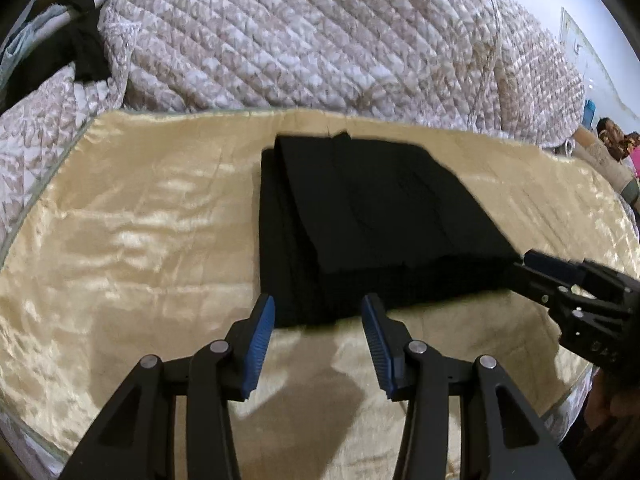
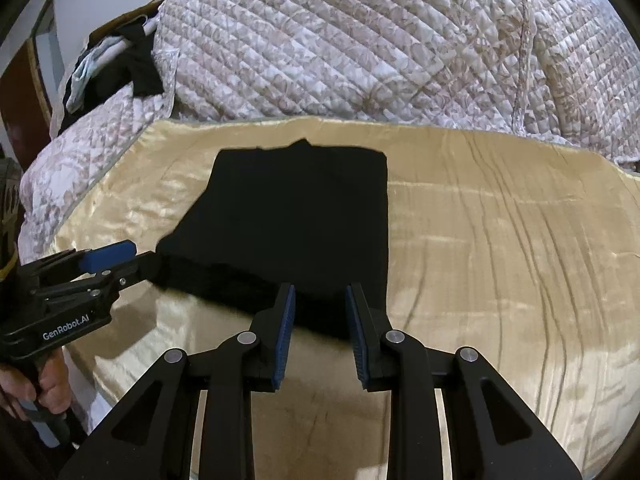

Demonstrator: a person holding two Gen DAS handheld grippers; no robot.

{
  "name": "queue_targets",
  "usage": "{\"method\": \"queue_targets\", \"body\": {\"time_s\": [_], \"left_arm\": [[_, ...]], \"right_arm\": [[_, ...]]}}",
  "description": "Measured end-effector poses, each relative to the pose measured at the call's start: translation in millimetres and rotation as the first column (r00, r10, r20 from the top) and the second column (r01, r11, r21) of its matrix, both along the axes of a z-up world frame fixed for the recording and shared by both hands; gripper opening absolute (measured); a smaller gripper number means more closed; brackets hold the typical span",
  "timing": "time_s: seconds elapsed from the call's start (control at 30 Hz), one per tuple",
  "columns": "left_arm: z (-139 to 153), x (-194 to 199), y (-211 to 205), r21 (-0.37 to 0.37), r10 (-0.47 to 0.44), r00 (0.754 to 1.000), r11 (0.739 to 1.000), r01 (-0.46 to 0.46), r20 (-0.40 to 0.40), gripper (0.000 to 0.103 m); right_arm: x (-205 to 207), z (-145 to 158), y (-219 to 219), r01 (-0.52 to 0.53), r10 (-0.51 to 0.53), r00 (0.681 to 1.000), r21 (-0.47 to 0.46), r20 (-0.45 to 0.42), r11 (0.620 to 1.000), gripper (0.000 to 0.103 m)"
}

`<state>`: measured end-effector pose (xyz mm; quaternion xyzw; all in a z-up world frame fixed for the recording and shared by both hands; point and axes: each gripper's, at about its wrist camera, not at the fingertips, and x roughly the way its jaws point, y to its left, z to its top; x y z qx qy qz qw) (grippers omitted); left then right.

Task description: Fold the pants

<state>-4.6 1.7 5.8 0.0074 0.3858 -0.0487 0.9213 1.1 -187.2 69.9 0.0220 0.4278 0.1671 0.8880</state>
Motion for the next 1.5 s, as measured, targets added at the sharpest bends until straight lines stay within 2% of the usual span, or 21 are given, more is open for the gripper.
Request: {"method": "queue_targets", "body": {"time_s": [0.03, 0.07, 0.37, 0.43, 0.5, 0.67, 0.77, 0.87, 1.5], "left_arm": [[-3, 0, 0, 0.004, 0.004, 1.0, 1.0, -0.004, -0.011, 0.048], [-5, 0, 1, 0.007, 0.008, 1.0, 1.0, -0.008, -0.018, 0.048], [-20, 6, 7, 0.03, 0.044, 0.997, 0.999, -0.042, -0.065, 0.051], [-21, 6, 8, 0.034, 0.043, 0.997, 0.999, -0.041, -0.06, 0.056], [-22, 6, 8, 0.026, 0.041, 0.997, 0.999, -0.039, -0.063, 0.065], [-25, 6, 6, 0.04, 0.026, 0.998, 0.999, -0.024, -0.053, 0.07], [-24, 6, 6, 0.042, 0.023, 0.998, 0.999, -0.02, -0.052, 0.072], [-24, 6, 6, 0.044, 0.023, 0.998, 0.999, -0.021, -0.053, 0.075], [-26, 8, 6, 0.066, 0.022, 0.998, 0.998, -0.018, -0.061, 0.085]], "right_arm": [[0, -3, -1, 0.0, 0.0, 1.0, 0.004, -0.014, 1.0, 0.047], [-1, -5, -2, 0.003, -0.003, 1.0, 0.009, -0.026, 1.0, 0.049], [-4, -26, -2, -0.013, 0.008, 0.994, -0.04, -0.113, 0.999, 0.049], [-5, -26, -1, -0.026, 0.02, 0.995, -0.053, -0.1, 0.998, 0.05], [-6, -27, -1, -0.029, 0.024, 0.995, -0.054, -0.1, 0.998, 0.052], [-8, -30, 6, -0.053, 0.047, 0.995, -0.07, -0.089, 0.996, 0.064], [-11, -31, 11, -0.065, 0.058, 0.996, -0.104, -0.07, 0.992, 0.066], [-10, -31, 8, -0.06, 0.054, 0.996, -0.079, -0.076, 0.995, 0.066], [-10, -31, 10, -0.062, 0.056, 0.996, -0.091, -0.067, 0.994, 0.067]]}}
